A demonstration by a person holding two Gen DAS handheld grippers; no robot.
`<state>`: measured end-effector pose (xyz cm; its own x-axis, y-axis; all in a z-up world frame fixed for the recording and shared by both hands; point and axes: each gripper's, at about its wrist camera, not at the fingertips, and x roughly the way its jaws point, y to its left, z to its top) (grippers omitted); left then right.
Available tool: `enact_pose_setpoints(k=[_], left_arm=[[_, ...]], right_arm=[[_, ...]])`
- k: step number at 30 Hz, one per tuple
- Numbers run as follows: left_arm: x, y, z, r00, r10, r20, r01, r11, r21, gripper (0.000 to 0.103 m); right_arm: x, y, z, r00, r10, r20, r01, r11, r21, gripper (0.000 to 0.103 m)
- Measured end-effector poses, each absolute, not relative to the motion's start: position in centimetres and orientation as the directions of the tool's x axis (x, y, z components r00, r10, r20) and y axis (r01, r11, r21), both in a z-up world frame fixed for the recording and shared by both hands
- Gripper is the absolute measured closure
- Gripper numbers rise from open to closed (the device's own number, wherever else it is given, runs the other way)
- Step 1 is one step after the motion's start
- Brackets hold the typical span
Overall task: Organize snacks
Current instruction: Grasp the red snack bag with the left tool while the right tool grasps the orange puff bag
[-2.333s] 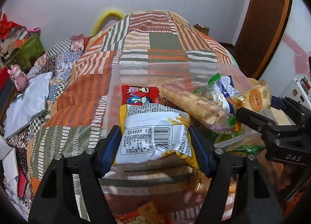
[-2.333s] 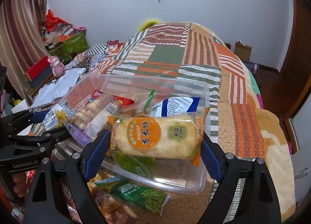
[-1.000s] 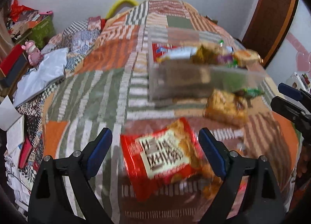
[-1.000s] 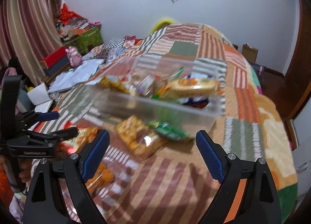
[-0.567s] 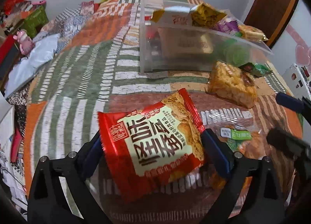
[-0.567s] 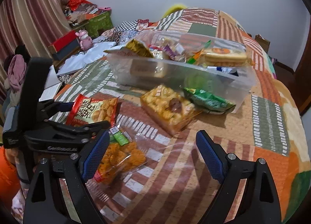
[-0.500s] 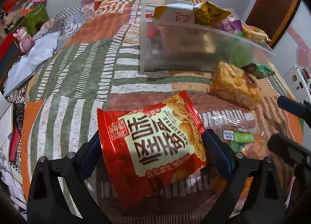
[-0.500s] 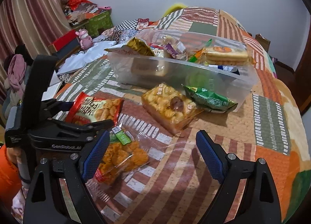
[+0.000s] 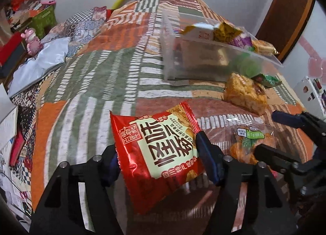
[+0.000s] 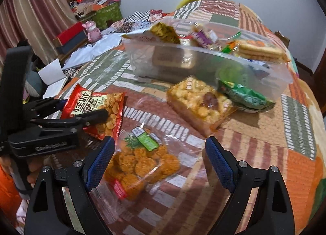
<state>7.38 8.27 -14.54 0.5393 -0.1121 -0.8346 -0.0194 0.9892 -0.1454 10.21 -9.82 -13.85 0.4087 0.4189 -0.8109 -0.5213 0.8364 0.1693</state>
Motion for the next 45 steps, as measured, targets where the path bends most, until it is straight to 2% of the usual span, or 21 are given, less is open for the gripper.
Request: enact_pose_setpoints(k=[1, 6, 9, 14, 16, 21, 27, 29, 31, 32, 36, 38, 40, 42, 45], left_arm=[[7.2, 8.6, -14.5, 0.541, -0.114, -0.833, -0.021, 0.989, -0.149, 0.041], [6.2, 9.2, -14.4, 0.542, -0.124, -0.831, -0.007, 0.988, -0.151, 0.041], [5.9, 9.4, -14.4, 0.544, -0.122, -0.830, 0.001, 0.989, -0.145, 0.041], [5.4, 9.7, -14.5, 0.535, -0.128, -0.835, 0.004, 0.989, -0.149, 0.032], [5.2, 9.8, -14.6, 0.536, -0.118, -0.836, 0.001, 0.990, -0.139, 0.024], [5.1, 9.7, -15.2, 0.506, -0.137, -0.852, 0.013, 0.988, -0.151, 0.015], [5.9, 8.6, -16.2, 0.482, -0.125, -0.867, 0.016, 0.991, -0.134, 0.009], [6.2, 7.8, -16.3, 0.485, -0.101, -0.869, 0.027, 0.995, -0.100, 0.009], [6.5, 7.4, -16.4, 0.492, -0.097, -0.865, 0.029, 0.995, -0.096, 0.009], [6.6, 7.2, -16.4, 0.497, -0.090, -0.863, 0.024, 0.996, -0.090, 0.009], [6.9, 6.3, -16.4, 0.519, -0.047, -0.854, 0.018, 0.999, -0.044, 0.020], [6.6, 6.0, -16.1, 0.542, -0.027, -0.840, 0.014, 1.000, -0.023, 0.034], [6.4, 6.1, -15.8, 0.548, -0.039, -0.835, 0.023, 0.999, -0.032, 0.038], [6.2, 6.1, -15.6, 0.556, -0.041, -0.830, 0.023, 0.999, -0.035, 0.039], [5.8, 6.4, -14.8, 0.581, -0.045, -0.813, 0.011, 0.999, -0.047, 0.052]], right_arm=[[10.3, -9.6, -14.0, 0.399, 0.419, -0.816, -0.521, 0.836, 0.174, 0.014], [10.1, -8.2, -14.7, 0.385, 0.397, -0.833, -0.524, 0.837, 0.157, 0.013], [10.0, -7.6, -15.0, 0.382, 0.393, -0.836, -0.534, 0.833, 0.147, 0.001], [10.1, -6.3, -16.0, 0.369, 0.353, -0.860, -0.561, 0.822, 0.097, 0.000], [10.1, -6.2, -15.9, 0.371, 0.352, -0.859, -0.567, 0.819, 0.090, 0.000], [9.8, -6.8, -15.9, 0.365, 0.355, -0.861, -0.586, 0.806, 0.084, 0.001], [9.0, -8.0, -15.6, 0.375, 0.369, -0.851, -0.608, 0.790, 0.075, 0.015], [9.1, -8.5, -15.4, 0.378, 0.378, -0.845, -0.605, 0.792, 0.084, 0.023], [9.2, -8.8, -15.3, 0.380, 0.389, -0.839, -0.603, 0.792, 0.094, 0.039], [9.3, -9.1, -15.2, 0.384, 0.393, -0.835, -0.600, 0.794, 0.098, 0.042], [9.4, -9.4, -15.1, 0.405, 0.394, -0.825, -0.590, 0.802, 0.094, 0.045], [9.2, -9.7, -15.0, 0.423, 0.392, -0.817, -0.582, 0.809, 0.087, 0.047], [9.1, -10.1, -14.7, 0.440, 0.396, -0.806, -0.571, 0.816, 0.089, 0.055], [9.3, -10.6, -14.4, 0.441, 0.410, -0.798, -0.559, 0.822, 0.113, 0.058], [9.4, -11.1, -14.1, 0.458, 0.407, -0.790, -0.545, 0.831, 0.111, 0.062]])
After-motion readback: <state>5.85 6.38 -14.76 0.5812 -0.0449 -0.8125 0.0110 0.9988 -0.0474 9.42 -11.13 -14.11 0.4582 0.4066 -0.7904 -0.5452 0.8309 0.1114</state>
